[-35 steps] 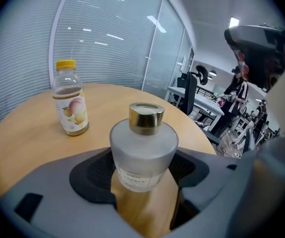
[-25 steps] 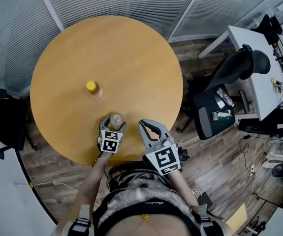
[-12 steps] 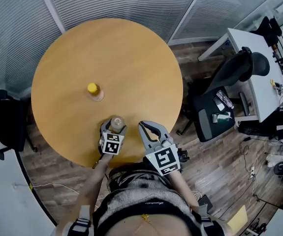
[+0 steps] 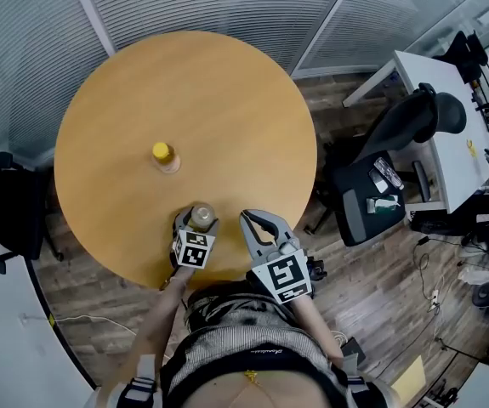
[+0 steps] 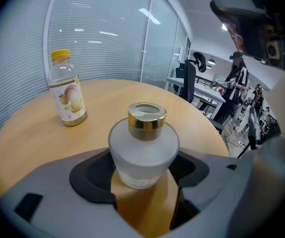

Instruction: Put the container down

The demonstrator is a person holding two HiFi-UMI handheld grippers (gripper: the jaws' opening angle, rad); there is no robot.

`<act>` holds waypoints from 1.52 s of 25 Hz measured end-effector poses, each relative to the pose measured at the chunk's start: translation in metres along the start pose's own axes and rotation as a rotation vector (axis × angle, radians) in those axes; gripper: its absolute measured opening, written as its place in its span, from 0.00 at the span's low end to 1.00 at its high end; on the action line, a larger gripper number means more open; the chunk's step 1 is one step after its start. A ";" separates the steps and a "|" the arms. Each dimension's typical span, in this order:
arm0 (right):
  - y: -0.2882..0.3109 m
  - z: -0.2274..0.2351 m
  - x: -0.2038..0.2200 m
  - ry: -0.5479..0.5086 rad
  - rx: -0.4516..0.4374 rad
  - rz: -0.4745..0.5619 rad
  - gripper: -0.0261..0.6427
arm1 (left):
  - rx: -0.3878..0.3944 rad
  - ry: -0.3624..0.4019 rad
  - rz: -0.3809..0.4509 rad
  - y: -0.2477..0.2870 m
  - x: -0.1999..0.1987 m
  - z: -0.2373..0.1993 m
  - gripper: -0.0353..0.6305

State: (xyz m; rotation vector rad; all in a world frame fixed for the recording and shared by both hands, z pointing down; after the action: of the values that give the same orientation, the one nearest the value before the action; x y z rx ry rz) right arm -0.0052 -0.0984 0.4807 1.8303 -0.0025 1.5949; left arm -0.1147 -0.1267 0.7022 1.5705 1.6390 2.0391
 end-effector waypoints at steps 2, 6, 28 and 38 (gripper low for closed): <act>0.000 0.000 0.001 0.000 0.000 -0.001 0.07 | 0.001 0.004 -0.001 0.000 0.000 0.000 0.55; 0.001 -0.001 0.003 -0.002 0.000 -0.011 0.07 | -0.001 0.007 -0.005 0.000 0.003 0.000 0.55; 0.002 -0.002 0.004 -0.011 -0.017 -0.008 0.07 | -0.016 0.064 0.001 0.000 0.007 0.004 0.55; 0.002 -0.004 0.003 -0.021 -0.031 -0.005 0.07 | -0.016 0.071 0.013 0.000 0.008 0.005 0.55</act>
State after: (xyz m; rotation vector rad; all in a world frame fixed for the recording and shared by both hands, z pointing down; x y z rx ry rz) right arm -0.0082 -0.0963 0.4843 1.8219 -0.0325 1.5636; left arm -0.1151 -0.1187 0.7066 1.5247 1.6351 2.1328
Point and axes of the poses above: the fingertips, and each gripper's own axes: y forward along the fingers, z to its right, x out of its underside, the point moved 4 cm from there along -y, backward along the fingers, and after that the axes turned 1 degree about -z, right-handed, at the moved point
